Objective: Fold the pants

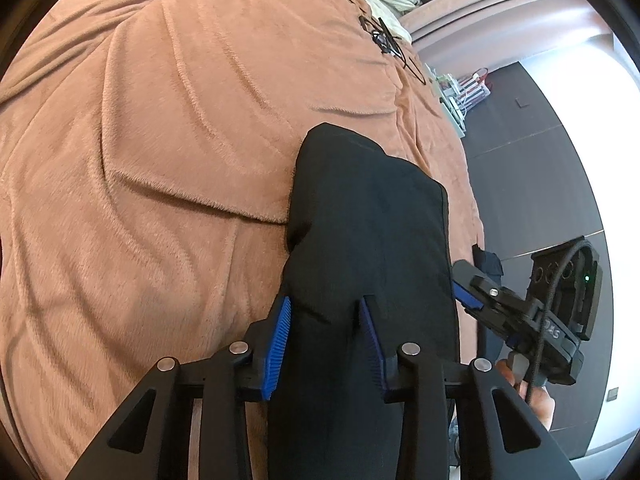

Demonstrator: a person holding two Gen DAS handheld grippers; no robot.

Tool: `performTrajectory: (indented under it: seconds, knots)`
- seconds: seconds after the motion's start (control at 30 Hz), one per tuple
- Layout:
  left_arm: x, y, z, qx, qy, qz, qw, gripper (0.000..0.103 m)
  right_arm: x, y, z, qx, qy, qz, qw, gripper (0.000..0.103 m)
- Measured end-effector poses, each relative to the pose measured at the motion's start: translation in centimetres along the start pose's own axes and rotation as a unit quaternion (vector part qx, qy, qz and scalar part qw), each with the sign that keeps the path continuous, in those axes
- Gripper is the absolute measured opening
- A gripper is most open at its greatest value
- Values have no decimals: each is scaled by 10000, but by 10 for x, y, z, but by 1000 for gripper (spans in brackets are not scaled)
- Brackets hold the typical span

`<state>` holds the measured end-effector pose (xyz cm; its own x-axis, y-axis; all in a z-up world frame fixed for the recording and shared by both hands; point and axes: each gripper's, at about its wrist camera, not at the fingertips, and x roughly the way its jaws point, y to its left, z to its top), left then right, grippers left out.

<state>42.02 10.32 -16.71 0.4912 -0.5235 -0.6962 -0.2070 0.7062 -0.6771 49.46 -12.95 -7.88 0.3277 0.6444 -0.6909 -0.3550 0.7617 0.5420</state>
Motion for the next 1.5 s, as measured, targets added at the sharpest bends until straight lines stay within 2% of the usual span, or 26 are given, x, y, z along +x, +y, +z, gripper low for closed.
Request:
performTrajectory:
  seconds: [0.03, 0.07, 0.1, 0.17, 0.33, 0.5, 0.63, 0.83, 0.97, 1.0, 1.27, 1.37, 1.47, 1.5]
  knots:
    - [0, -1, 0, 12, 1, 4, 10000, 37, 2, 1, 1, -25, 33, -91, 10000, 37]
    - [0, -2, 1, 26, 3, 14, 10000, 37, 5, 3, 2, -78, 85, -231, 9997, 23]
    - [-1, -3, 1, 42, 6, 17, 10000, 37, 6, 5, 3, -148, 117, -332, 9993, 16]
    - [-2, -6, 0, 87, -1, 26, 10000, 37, 4, 12, 3, -263, 94, -383, 9989, 9]
    - [-7, -10, 0, 134, -62, 40, 9999, 37, -13, 22, 0, -389, -164, -506, 9978, 7]
    - [-2, -9, -3, 141, 68, 28, 9999, 37, -29, 20, -13, -338, -415, -599, 9968, 7]
    - [6, -8, -10, 153, 230, 116, 9996, 37, -20, 2, -26, -80, -325, -616, 9975, 7]
    - [9, -4, -17, 114, 325, 180, 9992, 37, -25, -12, -35, 264, -329, -331, 9986, 15]
    - [9, -2, -15, 53, 339, 155, 9993, 37, -36, -22, -42, 327, -310, -143, 9989, 42]
    - [9, -1, -16, 41, 356, 162, 9992, 37, -37, -24, -44, 342, -283, -99, 9990, 46]
    - [2, 6, -35, -35, 548, 153, 9984, 41, -30, -47, -63, 495, 62, 248, 9984, 49]
    - [-2, 10, -47, -51, 605, 89, 9981, 48, -26, -51, -64, 564, 142, 432, 9974, 49]
    - [-1, 12, -60, 10, 663, 34, 9978, 47, -21, -55, -66, 582, 172, 498, 9969, 49]
    - [-1, 10, -64, 59, 693, 53, 9976, 44, -20, -57, -67, 594, 180, 488, 9969, 49]
